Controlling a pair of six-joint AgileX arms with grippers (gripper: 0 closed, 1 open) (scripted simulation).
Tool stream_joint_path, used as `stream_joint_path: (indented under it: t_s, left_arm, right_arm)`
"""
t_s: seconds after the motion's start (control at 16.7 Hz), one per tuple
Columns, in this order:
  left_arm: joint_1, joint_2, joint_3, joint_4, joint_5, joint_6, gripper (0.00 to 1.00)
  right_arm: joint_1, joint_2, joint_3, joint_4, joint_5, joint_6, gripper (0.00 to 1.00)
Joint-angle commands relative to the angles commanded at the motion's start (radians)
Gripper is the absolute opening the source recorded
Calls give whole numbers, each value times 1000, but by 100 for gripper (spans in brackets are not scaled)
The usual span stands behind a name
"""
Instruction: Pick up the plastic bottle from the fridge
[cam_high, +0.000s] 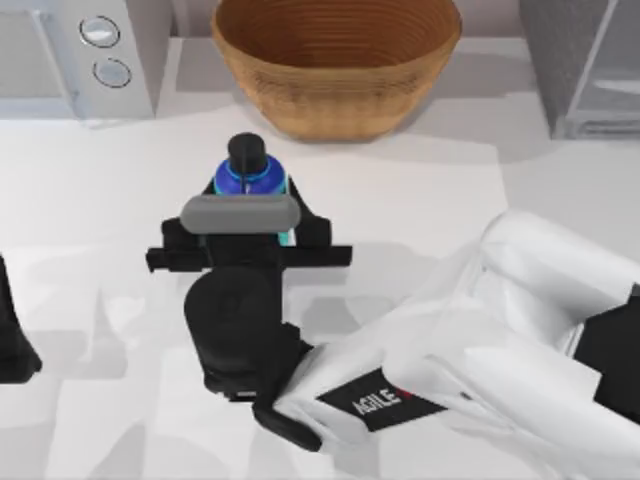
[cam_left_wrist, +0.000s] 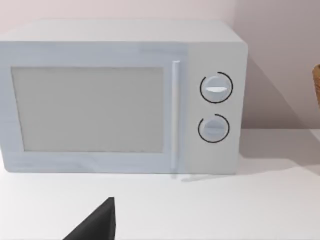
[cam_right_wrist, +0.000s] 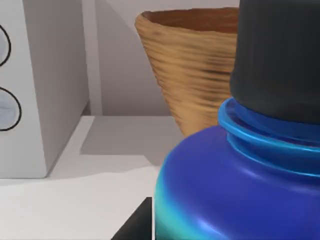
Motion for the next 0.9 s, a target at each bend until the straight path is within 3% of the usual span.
stream_joint_path:
  t_s: [0.6,0.9]
  left_arm:
    - [0,0,0,0,0,0,100]
    - [0,0,0,0,0,0,100]
  right_arm:
    - [0,0,0,0,0,0,98]
    - [0,0,0,0,0,0,100]
